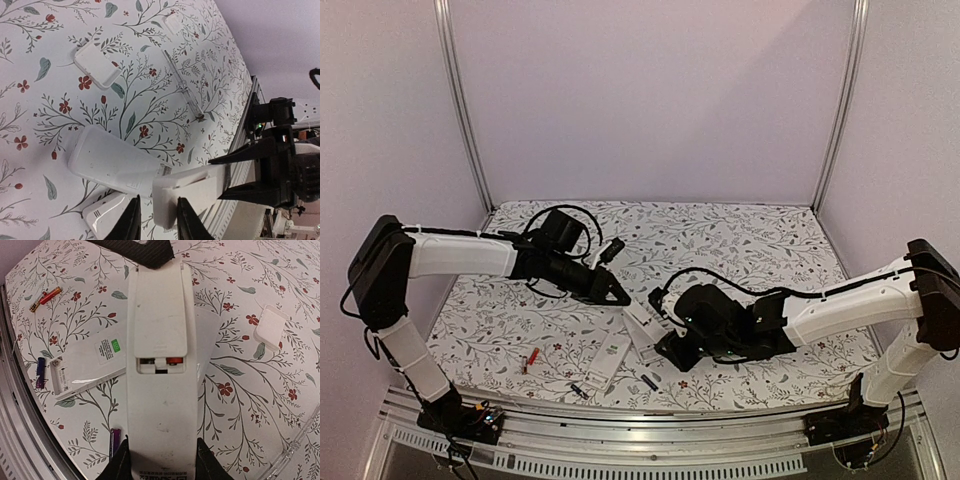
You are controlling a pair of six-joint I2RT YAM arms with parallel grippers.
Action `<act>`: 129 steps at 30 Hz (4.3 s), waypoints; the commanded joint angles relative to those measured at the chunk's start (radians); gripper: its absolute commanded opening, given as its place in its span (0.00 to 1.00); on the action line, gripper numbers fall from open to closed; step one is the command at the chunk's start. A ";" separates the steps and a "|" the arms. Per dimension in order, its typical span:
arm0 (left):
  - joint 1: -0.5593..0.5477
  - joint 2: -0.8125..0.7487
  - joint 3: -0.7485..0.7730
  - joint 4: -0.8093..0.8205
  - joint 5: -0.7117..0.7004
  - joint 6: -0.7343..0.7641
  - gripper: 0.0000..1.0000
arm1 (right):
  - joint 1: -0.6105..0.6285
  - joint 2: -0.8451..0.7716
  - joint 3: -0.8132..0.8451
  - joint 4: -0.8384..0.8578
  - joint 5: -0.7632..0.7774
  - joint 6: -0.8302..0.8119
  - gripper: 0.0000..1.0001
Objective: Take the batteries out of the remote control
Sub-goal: Remove the battery cover from the remote control, then place the battery cover at the center of the board, then place the remote control without the battery cover at the center of the board.
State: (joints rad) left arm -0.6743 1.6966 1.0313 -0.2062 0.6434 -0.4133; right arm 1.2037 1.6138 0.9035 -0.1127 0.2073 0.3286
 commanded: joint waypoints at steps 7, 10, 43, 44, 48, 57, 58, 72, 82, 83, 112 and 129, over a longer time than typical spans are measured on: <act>-0.010 0.018 -0.003 -0.001 0.030 0.000 0.25 | 0.000 0.015 0.002 0.002 0.022 0.001 0.13; -0.012 0.017 -0.004 -0.001 0.031 0.000 0.25 | 0.001 0.014 0.002 0.001 0.022 0.004 0.13; 0.010 0.005 -0.004 0.000 0.029 -0.011 0.02 | 0.001 0.027 -0.026 -0.005 0.022 0.024 0.12; 0.014 0.004 -0.005 0.003 0.035 -0.013 0.01 | 0.000 0.030 -0.027 -0.003 0.021 0.025 0.12; 0.031 0.000 -0.007 0.008 0.051 -0.016 0.00 | 0.001 0.032 -0.032 0.000 0.025 0.030 0.12; 0.180 -0.083 -0.047 0.054 0.122 -0.042 0.00 | 0.000 0.028 -0.048 -0.001 0.035 0.041 0.12; 0.205 -0.099 -0.061 0.057 0.126 -0.047 0.00 | 0.000 0.025 -0.051 -0.001 0.035 0.043 0.12; 0.382 -0.105 -0.215 0.022 0.112 -0.070 0.02 | -0.001 -0.001 -0.054 0.028 0.040 0.042 0.12; 0.382 -0.042 -0.184 -0.043 0.053 -0.041 0.16 | -0.001 -0.020 -0.072 0.042 0.040 0.059 0.12; 0.381 -0.040 -0.180 -0.050 0.042 -0.037 0.18 | -0.001 -0.020 -0.073 0.044 0.040 0.060 0.12; 0.127 -0.321 -0.192 -0.026 -0.381 -0.083 0.77 | -0.018 0.003 -0.012 -0.271 0.111 0.580 0.15; 0.104 -0.345 -0.199 -0.020 -0.378 -0.090 0.77 | -0.018 0.060 0.045 -0.298 0.077 0.579 0.60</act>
State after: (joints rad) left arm -0.5564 1.3800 0.8200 -0.2218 0.2749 -0.5102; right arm 1.1900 1.6920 0.9272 -0.3962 0.2752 0.9009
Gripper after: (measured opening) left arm 0.772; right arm 0.544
